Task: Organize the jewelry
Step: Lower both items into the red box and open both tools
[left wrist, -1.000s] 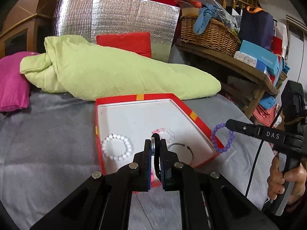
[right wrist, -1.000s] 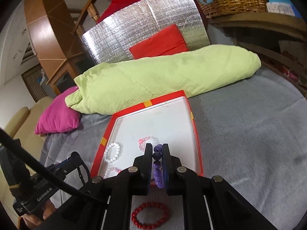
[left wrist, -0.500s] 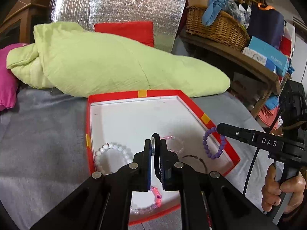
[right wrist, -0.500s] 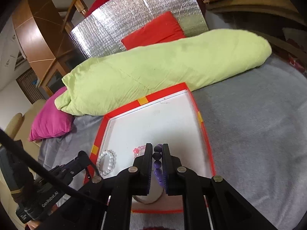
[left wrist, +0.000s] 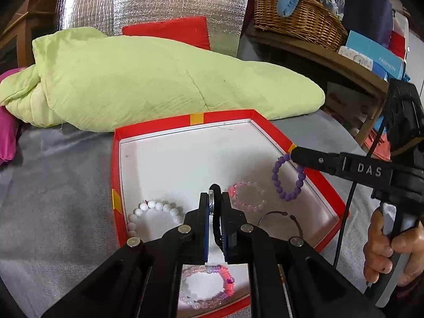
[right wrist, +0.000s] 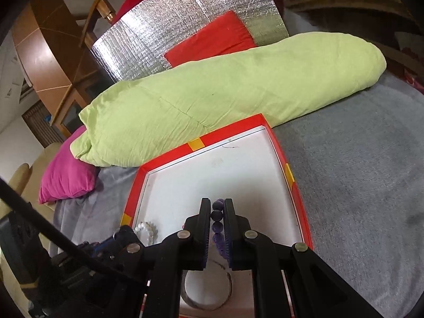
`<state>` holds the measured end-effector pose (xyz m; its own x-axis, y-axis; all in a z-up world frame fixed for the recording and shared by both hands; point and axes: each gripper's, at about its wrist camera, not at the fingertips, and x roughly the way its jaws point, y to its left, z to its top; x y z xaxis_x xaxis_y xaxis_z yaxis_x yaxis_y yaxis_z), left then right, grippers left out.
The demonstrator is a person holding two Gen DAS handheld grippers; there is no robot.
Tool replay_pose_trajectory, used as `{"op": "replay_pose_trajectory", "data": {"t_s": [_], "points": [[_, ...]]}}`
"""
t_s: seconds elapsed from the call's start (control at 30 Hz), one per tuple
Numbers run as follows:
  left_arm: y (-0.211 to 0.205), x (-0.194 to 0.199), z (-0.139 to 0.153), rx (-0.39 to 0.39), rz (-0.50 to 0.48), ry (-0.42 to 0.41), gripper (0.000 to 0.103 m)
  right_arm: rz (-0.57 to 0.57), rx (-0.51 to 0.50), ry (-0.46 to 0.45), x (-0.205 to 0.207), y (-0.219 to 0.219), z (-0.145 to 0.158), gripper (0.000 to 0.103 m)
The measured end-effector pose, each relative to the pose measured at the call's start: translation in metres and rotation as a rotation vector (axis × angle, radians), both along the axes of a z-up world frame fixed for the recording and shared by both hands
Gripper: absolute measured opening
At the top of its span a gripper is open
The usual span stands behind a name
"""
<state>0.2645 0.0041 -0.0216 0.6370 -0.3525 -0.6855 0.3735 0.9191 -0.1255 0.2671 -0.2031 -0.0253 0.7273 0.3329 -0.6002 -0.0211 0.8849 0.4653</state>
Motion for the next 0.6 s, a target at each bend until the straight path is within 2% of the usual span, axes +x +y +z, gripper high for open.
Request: {"op": "replay_pose_trajectory", "data": {"t_s": [0.6], "points": [[-0.014,-0.001,-0.005,0.123,0.003,-0.009,0.008,-0.032,-0.026,0.053,0.004,-0.009,-0.012,0.011]]}}
